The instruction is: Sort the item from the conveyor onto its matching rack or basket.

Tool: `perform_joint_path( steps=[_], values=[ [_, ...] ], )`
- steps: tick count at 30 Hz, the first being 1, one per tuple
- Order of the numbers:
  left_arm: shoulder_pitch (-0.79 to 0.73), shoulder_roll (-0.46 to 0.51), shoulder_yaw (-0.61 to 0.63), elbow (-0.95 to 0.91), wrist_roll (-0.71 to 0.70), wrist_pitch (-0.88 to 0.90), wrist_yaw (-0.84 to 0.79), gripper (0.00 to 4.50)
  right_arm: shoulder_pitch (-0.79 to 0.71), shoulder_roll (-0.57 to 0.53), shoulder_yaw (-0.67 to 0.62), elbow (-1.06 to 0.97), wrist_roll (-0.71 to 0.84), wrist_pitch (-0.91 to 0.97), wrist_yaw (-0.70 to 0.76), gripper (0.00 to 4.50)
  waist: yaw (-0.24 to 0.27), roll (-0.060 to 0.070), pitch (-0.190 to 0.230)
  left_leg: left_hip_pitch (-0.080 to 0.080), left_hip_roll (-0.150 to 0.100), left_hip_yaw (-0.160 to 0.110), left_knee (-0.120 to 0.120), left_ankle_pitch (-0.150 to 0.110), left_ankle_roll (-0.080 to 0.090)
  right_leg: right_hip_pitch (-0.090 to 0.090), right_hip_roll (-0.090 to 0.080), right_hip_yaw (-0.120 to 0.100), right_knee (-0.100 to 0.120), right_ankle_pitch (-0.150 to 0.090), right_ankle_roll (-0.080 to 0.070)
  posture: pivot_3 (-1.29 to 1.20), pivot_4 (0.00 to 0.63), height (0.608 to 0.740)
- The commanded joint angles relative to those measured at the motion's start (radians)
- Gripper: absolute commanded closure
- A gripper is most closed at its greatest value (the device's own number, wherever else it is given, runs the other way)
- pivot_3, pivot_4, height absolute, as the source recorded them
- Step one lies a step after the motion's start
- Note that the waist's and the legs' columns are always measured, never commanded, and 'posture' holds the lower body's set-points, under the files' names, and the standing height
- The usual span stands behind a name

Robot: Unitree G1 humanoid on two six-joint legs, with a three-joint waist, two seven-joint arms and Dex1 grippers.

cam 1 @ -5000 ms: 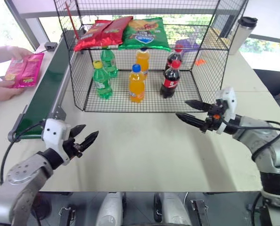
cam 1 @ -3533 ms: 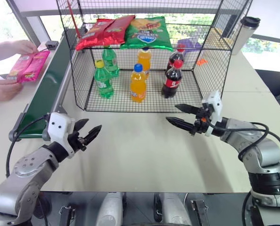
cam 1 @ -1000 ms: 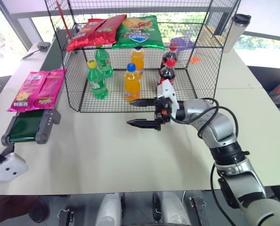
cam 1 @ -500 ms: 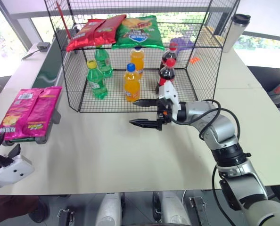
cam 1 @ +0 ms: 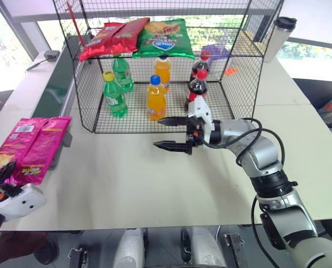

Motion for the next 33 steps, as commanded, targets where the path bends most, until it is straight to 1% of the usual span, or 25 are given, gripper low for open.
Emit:
perform_joint_path(
  steps=[1, 5, 7, 9, 12, 13, 15, 16, 18, 20, 21, 23, 24, 25, 27, 30, 32, 33],
  values=[
    [0.006, 0.011, 0.022, -0.025, 0.000, 0.000, 0.002, 4.49, 0.003, 0.003, -0.025, -0.023, 0.004, -0.019, -0.008, 0.62, 0.000, 0.000, 0.000, 0.000, 0.000, 0.000, 0.000, 0.000, 0.000, -0.001, 0.000, 0.000, 0.001, 0.000, 0.000, 0.00, 0.150, 0.740],
    [0.000, 0.007, 0.058, -0.050, -0.027, 0.027, -0.014, 4.49, 0.001, 0.006, -0.023, -0.010, 0.000, -0.029, -0.010, 0.62, 0.001, 0.000, 0.000, 0.000, 0.000, 0.001, 0.001, 0.000, 0.000, -0.003, 0.000, 0.000, 0.006, 0.000, 0.000, 0.00, 0.150, 0.740],
    [-0.011, 0.005, 0.085, -0.068, -0.066, 0.059, -0.036, 4.49, -0.002, 0.009, -0.021, 0.002, -0.004, -0.036, -0.009, 0.62, 0.000, 0.000, 0.000, 0.001, 0.000, 0.001, 0.001, 0.000, 0.000, -0.003, 0.000, 0.000, 0.007, 0.000, 0.000, 0.00, 0.150, 0.740],
    [-0.026, 0.019, 0.149, -0.111, -0.186, 0.121, -0.112, 4.49, -0.009, 0.013, -0.020, 0.022, -0.011, -0.048, -0.006, 0.62, 0.000, -0.001, -0.001, 0.001, 0.001, 0.000, 0.002, 0.000, 0.000, -0.003, 0.002, 0.000, 0.008, 0.000, 0.000, 0.00, 0.150, 0.740],
    [-0.073, 0.071, 0.276, -0.175, -0.391, 0.279, -0.258, 4.49, -0.025, 0.015, -0.027, 0.056, -0.016, -0.061, 0.001, 0.62, 0.001, -0.001, -0.001, 0.001, 0.003, 0.000, 0.002, 0.000, 0.000, -0.003, 0.003, 0.000, 0.008, 0.000, -0.002, 0.00, 0.150, 0.740],
    [-0.083, 0.114, 0.336, -0.188, -0.463, 0.349, -0.331, 4.49, -0.033, 0.015, -0.033, 0.068, -0.013, -0.062, 0.003, 0.62, 0.000, -0.001, -0.001, 0.001, 0.003, 0.000, 0.002, 0.000, 0.000, -0.003, 0.004, 0.000, 0.008, 0.001, -0.002, 0.00, 0.150, 0.740],
    [-0.137, 0.243, 0.496, -0.189, -0.654, 0.555, -0.493, 4.49, -0.059, 0.017, -0.054, 0.107, -0.001, -0.063, 0.007, 0.62, 0.000, -0.001, -0.001, 0.001, 0.003, -0.001, 0.003, 0.000, -0.001, -0.003, 0.005, 0.000, 0.008, 0.001, -0.003, 0.00, 0.150, 0.740],
    [-0.155, 0.303, 0.561, -0.180, -0.724, 0.637, -0.568, 4.49, -0.070, 0.019, -0.063, 0.124, 0.003, -0.064, 0.008, 0.62, -0.001, -0.001, 0.000, 0.001, 0.003, -0.001, 0.003, 0.000, -0.001, -0.003, 0.006, 0.000, 0.008, 0.001, -0.003, 0.00, 0.150, 0.740],
    [-0.188, 0.400, 0.654, -0.150, -0.806, 0.751, -0.673, 4.49, -0.089, 0.026, -0.078, 0.152, 0.012, -0.065, 0.012, 0.62, -0.001, -0.004, 0.000, 0.001, 0.003, 0.000, 0.003, 0.001, -0.001, -0.003, 0.007, 0.001, 0.009, 0.001, -0.003, 0.00, 0.150, 0.740],
    [-0.219, 0.500, 0.734, -0.101, -0.873, 0.877, -0.790, 4.49, -0.109, 0.037, -0.097, 0.179, 0.026, -0.059, 0.019, 0.62, -0.004, -0.001, 0.000, 0.001, 0.003, 0.001, 0.002, 0.001, -0.001, -0.004, 0.007, 0.001, 0.008, 0.001, -0.004, 0.00, 0.150, 0.740],
    [-0.235, 0.587, 0.787, -0.041, -0.903, 0.962, -0.889, 4.49, -0.122, 0.040, -0.111, 0.187, 0.041, -0.047, 0.025, 0.62, -0.004, -0.002, 0.000, 0.002, 0.002, 0.002, 0.001, 0.001, -0.001, -0.004, 0.007, 0.002, 0.007, 0.001, -0.004, 0.00, 0.150, 0.740],
    [-0.261, 0.712, 0.866, 0.040, -0.953, 1.098, -1.068, 4.49, -0.136, 0.045, -0.134, 0.191, 0.070, -0.024, 0.034, 0.62, -0.006, -0.002, 0.001, 0.002, 0.003, 0.002, 0.001, 0.001, -0.001, -0.004, 0.009, 0.002, 0.008, 0.001, -0.004, 0.00, 0.150, 0.740],
    [-0.281, 0.758, 0.887, 0.069, -0.974, 1.147, -1.142, 4.49, -0.139, 0.044, -0.146, 0.185, 0.090, -0.004, 0.040, 0.62, -0.007, -0.002, 0.001, 0.002, 0.003, 0.003, 0.000, 0.001, -0.001, -0.005, 0.009, 0.002, 0.008, 0.001, -0.004, 0.00, 0.150, 0.740],
    [-0.299, 0.785, 0.896, 0.085, -0.982, 1.178, -1.189, 4.49, -0.140, 0.044, -0.153, 0.181, 0.102, 0.008, 0.043, 0.62, -0.007, -0.002, 0.001, 0.002, 0.003, 0.003, -0.001, 0.001, -0.001, -0.005, 0.009, 0.002, 0.008, 0.001, -0.004, 0.00, 0.150, 0.740],
    [-0.402, 0.860, 0.892, 0.146, -1.047, 1.237, -1.241, 4.49, -0.144, 0.035, -0.180, 0.160, 0.144, 0.055, 0.047, 0.62, -0.007, -0.001, 0.001, 0.003, 0.003, 0.004, -0.002, 0.001, -0.002, -0.005, 0.009, 0.003, 0.008, 0.001, -0.004, 0.00, 0.150, 0.740],
    [-0.568, 0.946, 0.844, 0.230, -1.135, 1.300, -1.247, 4.49, -0.148, 0.021, -0.217, 0.132, 0.193, 0.110, 0.039, 0.62, -0.008, -0.002, 0.001, 0.002, 0.003, 0.004, -0.002, 0.001, -0.002, -0.006, 0.009, 0.003, 0.008, 0.001, -0.004, 0.00, 0.150, 0.740],
    [-0.663, 0.978, 0.790, 0.270, -1.193, 1.313, -1.222, 4.49, -0.154, 0.015, -0.237, 0.130, 0.208, 0.125, 0.032, 0.62, -0.008, -0.002, 0.001, 0.003, 0.003, 0.004, -0.002, 0.001, -0.002, -0.006, 0.009, 0.003, 0.008, 0.001, -0.004, 0.00, 0.150, 0.740],
    [-0.716, 0.990, 0.743, 0.290, -1.262, 1.309, -1.189, 4.49, -0.163, 0.012, -0.251, 0.141, 0.214, 0.126, 0.029, 0.62, -0.008, -0.002, 0.001, 0.003, 0.003, 0.004, -0.002, 0.001, -0.002, -0.005, 0.009, 0.004, 0.008, 0.001, -0.004, 0.00, 0.150, 0.740]
  ],
)
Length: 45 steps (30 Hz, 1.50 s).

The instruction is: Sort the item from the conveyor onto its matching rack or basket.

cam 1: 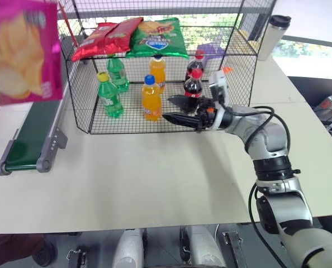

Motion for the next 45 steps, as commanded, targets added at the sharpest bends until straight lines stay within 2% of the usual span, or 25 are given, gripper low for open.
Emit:
perform_joint_path(
  steps=[1, 7, 11, 15, 23, 31, 35, 40, 45],
  values=[
    [-0.139, 0.038, -0.114, 0.064, -0.179, 0.005, 0.078, 4.49, -0.045, -0.013, -0.064, -0.019, 0.045, 0.005, -0.008, 0.62, 0.000, 0.000, 0.000, 0.001, 0.000, 0.000, 0.000, 0.000, 0.000, 0.000, 0.000, 0.000, 0.000, 0.000, 0.000, 0.00, 0.150, 0.740],
    [-0.365, 0.000, -0.458, 0.073, -0.483, -0.107, 0.235, 4.49, -0.149, 0.020, -0.121, 0.079, 0.079, -0.020, 0.010, 0.62, 0.002, 0.000, 0.000, 0.002, 0.000, 0.002, 0.000, 0.000, -0.001, 0.000, 0.000, 0.003, 0.001, 0.000, 0.000, 0.00, 0.150, 0.740],
    [-0.486, -0.044, -0.671, 0.071, -0.562, -0.174, 0.270, 4.49, -0.204, 0.037, -0.108, 0.128, 0.054, -0.076, 0.048, 0.62, 0.004, 0.000, 0.000, 0.002, 0.000, 0.005, 0.000, 0.000, -0.001, 0.000, 0.000, 0.006, 0.001, 0.000, 0.000, 0.00, 0.150, 0.740],
    [-0.625, -0.111, -0.877, 0.084, -0.570, -0.214, 0.265, 4.49, -0.238, 0.049, -0.099, 0.159, 0.040, -0.117, 0.078, 0.62, 0.006, 0.000, 0.000, 0.002, 0.000, 0.006, 0.001, 0.000, -0.001, -0.001, 0.000, 0.008, 0.002, 0.000, 0.001, 0.00, 0.150, 0.740],
    [-0.793, -0.200, -1.035, 0.090, -0.543, -0.199, 0.244, 4.49, -0.235, 0.099, -0.088, 0.076, 0.091, -0.084, 0.080, 0.62, 0.003, -0.001, 0.000, 0.001, 0.000, 0.007, 0.001, 0.001, -0.001, -0.002, 0.001, 0.009, 0.003, 0.001, 0.002, 0.00, 0.150, 0.740],
    [-0.844, -0.276, -1.096, 0.089, -0.481, -0.192, 0.243, 4.49, -0.258, 0.147, -0.068, 0.095, 0.073, -0.105, 0.082, 0.62, 0.007, -0.001, 0.000, 0.002, 0.000, 0.007, 0.002, 0.001, -0.001, -0.002, 0.002, 0.010, 0.003, 0.001, 0.002, 0.00, 0.150, 0.740],
    [-0.854, -0.320, -1.105, 0.080, -0.450, -0.197, 0.275, 4.50, -0.247, 0.145, -0.069, 0.051, 0.095, -0.081, 0.074, 1.81, 0.008, -0.001, 0.000, 0.001, 0.000, 0.007, 0.002, 0.001, -0.001, -0.002, 0.002, 0.010, 0.003, 0.001, 0.002, 0.00, 0.150, 0.740],
    [-0.871, -0.369, -1.099, 0.086, -0.435, -0.192, 0.289, 4.50, -0.217, 0.140, -0.062, -0.026, 0.117, -0.040, 0.059, 4.40, 0.006, -0.001, 0.000, 0.001, 0.000, 0.007, 0.002, 0.001, -0.001, -0.002, 0.002, 0.010, 0.003, 0.001, 0.002, 0.00, 0.150, 0.740],
    [-0.873, -0.396, -1.102, 0.101, -0.408, -0.197, 0.275, 4.50, -0.206, 0.145, -0.062, -0.071, 0.131, -0.021, 0.033, 4.46, 0.006, -0.001, 0.000, 0.001, 0.000, 0.007, 0.002, 0.001, -0.001, -0.002, 0.002, 0.011, 0.004, 0.001, 0.002, 0.00, 0.150, 0.740]
  ],
)
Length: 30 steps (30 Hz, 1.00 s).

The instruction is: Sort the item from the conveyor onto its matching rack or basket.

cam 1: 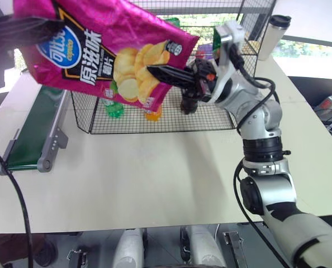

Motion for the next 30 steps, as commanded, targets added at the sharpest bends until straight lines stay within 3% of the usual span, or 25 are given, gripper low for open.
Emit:
perform_joint_path(
  steps=[1, 4, 7, 10, 14, 22, 26, 30],
  values=[
    [-0.012, 0.002, 0.021, 0.003, 0.026, -0.016, -0.011, 4.50, -0.012, 0.003, -0.005, -0.069, 0.024, 0.000, -0.021, 4.46, 0.000, 0.000, 0.000, 0.000, 0.000, 0.000, 0.000, 0.000, 0.000, 0.000, 0.000, 0.000, 0.000, 0.000, 0.000, 0.00, 0.150, 0.740],
    [0.016, 0.010, 0.023, 0.020, 0.065, -0.022, -0.018, 4.50, -0.015, -0.017, -0.023, -0.082, 0.013, -0.001, -0.062, 4.46, 0.000, 0.000, 0.000, 0.000, 0.000, 0.000, 0.000, 0.000, 0.000, 0.000, 0.000, 0.000, 0.000, 0.000, 0.000, 0.00, 0.150, 0.740],
    [0.042, 0.013, 0.036, 0.037, 0.087, -0.019, -0.018, 3.73, -0.005, -0.060, -0.042, -0.105, 0.010, 0.001, -0.087, 4.50, 0.002, 0.000, 0.000, 0.000, 0.000, 0.000, 0.000, 0.000, 0.000, 0.000, 0.000, 0.000, 0.000, 0.000, 0.000, 0.00, 0.150, 0.740],
    [0.089, 0.003, 0.063, 0.035, 0.111, -0.041, -0.012, 2.45, 0.013, -0.109, -0.063, -0.148, 0.013, 0.009, -0.122, 4.50, 0.003, 0.000, 0.000, 0.000, 0.000, 0.000, 0.000, 0.000, 0.000, 0.000, 0.000, 0.000, 0.000, 0.000, 0.000, 0.00, 0.150, 0.740],
    [0.189, 0.003, 0.115, 0.039, 0.132, -0.058, -0.032, 2.45, 0.050, -0.205, -0.106, -0.226, 0.021, 0.039, -0.167, 4.50, 0.001, 0.000, 0.000, 0.000, 0.000, 0.001, 0.000, 0.000, 0.000, 0.000, 0.000, 0.000, 0.000, 0.000, 0.000, 0.00, 0.150, 0.740],
    [0.341, -0.068, 0.199, 0.049, 0.124, -0.063, -0.013, 2.45, 0.104, -0.505, -0.274, -0.333, -0.045, 0.028, -0.294, 4.50, 0.006, 0.000, 0.000, 0.000, 0.000, 0.002, 0.000, 0.000, 0.000, 0.000, -0.002, 0.001, -0.002, 0.000, 0.000, 0.00, 0.150, 0.740],
    [0.374, -0.158, 0.175, 0.003, 0.110, -0.055, 0.036, 2.45, 0.147, -0.609, -0.273, -0.358, -0.281, -0.144, -0.413, 4.50, 0.003, 0.000, 0.000, 0.001, 0.000, 0.002, 0.000, 0.000, 0.000, 0.000, -0.002, 0.001, -0.002, 0.000, 0.000, 0.00, 0.150, 0.740],
    [0.388, -0.275, 0.111, -0.098, 0.091, -0.035, 0.106, 2.45, 0.186, -0.656, -0.128, -0.343, -0.563, -0.372, -0.493, 4.50, 0.002, 0.000, 0.000, 0.001, 0.000, 0.003, 0.000, 0.000, 0.000, 0.000, -0.001, 0.002, -0.002, 0.000, 0.000, 0.00, 0.150, 0.740]
  ],
)
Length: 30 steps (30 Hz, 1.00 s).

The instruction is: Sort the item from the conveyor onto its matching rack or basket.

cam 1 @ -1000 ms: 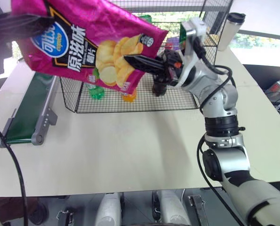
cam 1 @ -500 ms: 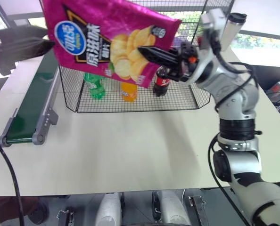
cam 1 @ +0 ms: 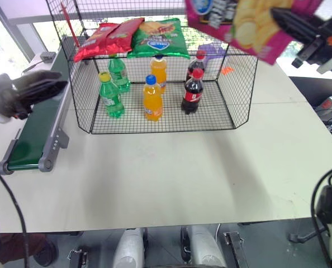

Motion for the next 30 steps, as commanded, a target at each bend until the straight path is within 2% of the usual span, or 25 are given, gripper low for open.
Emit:
perform_joint_path(
  steps=[1, 4, 7, 9, 11, 14, 21, 26, 30],
  values=[
    [0.003, -0.065, -0.039, -0.123, -0.033, 0.012, 0.065, 2.45, -0.007, -0.039, 0.145, 0.021, -0.287, -0.233, -0.091, 4.50, -0.004, 0.000, 0.000, 0.000, 0.000, 0.000, 0.000, 0.000, 0.000, 0.000, 0.000, 0.001, 0.000, 0.000, 0.000, 0.00, 0.150, 0.740],
    [0.015, -0.113, -0.025, -0.206, -0.055, 0.024, 0.138, 2.45, -0.054, -0.045, 0.259, 0.144, -0.493, -0.404, -0.177, 4.50, -0.008, 0.000, 0.000, 0.001, 0.000, 0.002, 0.000, 0.000, 0.000, 0.000, 0.000, 0.004, 0.000, 0.000, 0.000, 0.00, 0.150, 0.740],
    [0.045, -0.137, 0.022, -0.321, -0.096, 0.038, 0.234, 2.45, -0.123, -0.024, 0.343, 0.290, -0.630, -0.519, -0.252, 4.50, -0.008, 0.000, 0.000, 0.001, 0.000, 0.003, 0.000, 0.000, 0.000, -0.001, 0.000, 0.005, 0.000, 0.000, 0.000, 0.00, 0.150, 0.740],
    [0.059, -0.162, 0.045, -0.403, -0.076, 0.017, 0.351, 2.45, -0.182, 0.000, 0.398, 0.394, -0.720, -0.561, -0.309, 4.50, -0.007, 0.000, 0.000, 0.001, 0.000, 0.003, 0.000, 0.000, 0.000, -0.001, 0.000, 0.006, 0.000, 0.000, 0.001, 0.00, 0.150, 0.740],
    [0.063, -0.190, 0.041, -0.474, 0.001, -0.021, 0.484, 2.45, -0.235, 0.017, 0.456, 0.491, -0.818, -0.583, -0.357, 4.50, -0.005, 0.000, 0.000, 0.001, 0.000, 0.003, 0.000, 0.000, 0.000, -0.001, 0.000, 0.006, 0.000, 0.000, 0.001, 0.00, 0.150, 0.740],
    [0.122, -0.225, 0.014, -0.594, 0.006, -0.011, 0.573, 2.45, -0.286, 0.035, 0.519, 0.598, -0.916, -0.642, -0.416, 4.50, -0.003, 0.000, 0.000, 0.001, -0.001, 0.003, 0.000, 0.000, -0.001, -0.001, 0.000, 0.006, 0.000, 0.001, 0.001, 0.00, 0.150, 0.740],
    [0.226, -0.323, -0.032, -0.696, -0.045, -0.020, 0.665, 2.45, -0.385, 0.099, 0.602, 0.797, -1.020, -0.668, -0.450, 4.50, -0.001, -0.001, 0.000, 0.000, -0.002, 0.003, 0.001, 0.001, -0.002, 0.000, -0.002, 0.007, -0.001, 0.002, 0.002, 0.00, 0.150, 0.740],
    [0.240, -0.343, -0.041, -0.681, -0.053, -0.038, 0.678, 2.45, -0.426, 0.135, 0.632, 0.827, -1.093, -0.547, -0.431, 4.50, -0.003, -0.001, 0.000, 0.001, -0.002, 0.003, 0.001, 0.001, -0.002, 0.000, -0.001, 0.007, -0.001, 0.002, 0.002, 0.00, 0.150, 0.740],
    [0.241, -0.352, -0.066, -0.660, -0.049, -0.054, 0.666, 2.45, -0.441, 0.177, 0.632, 0.808, -1.089, -0.537, -0.440, 4.50, -0.003, -0.001, 0.000, 0.001, -0.002, 0.003, 0.001, 0.001, -0.002, 0.001, -0.001, 0.007, -0.001, 0.002, 0.002, 0.00, 0.150, 0.740]
  ],
)
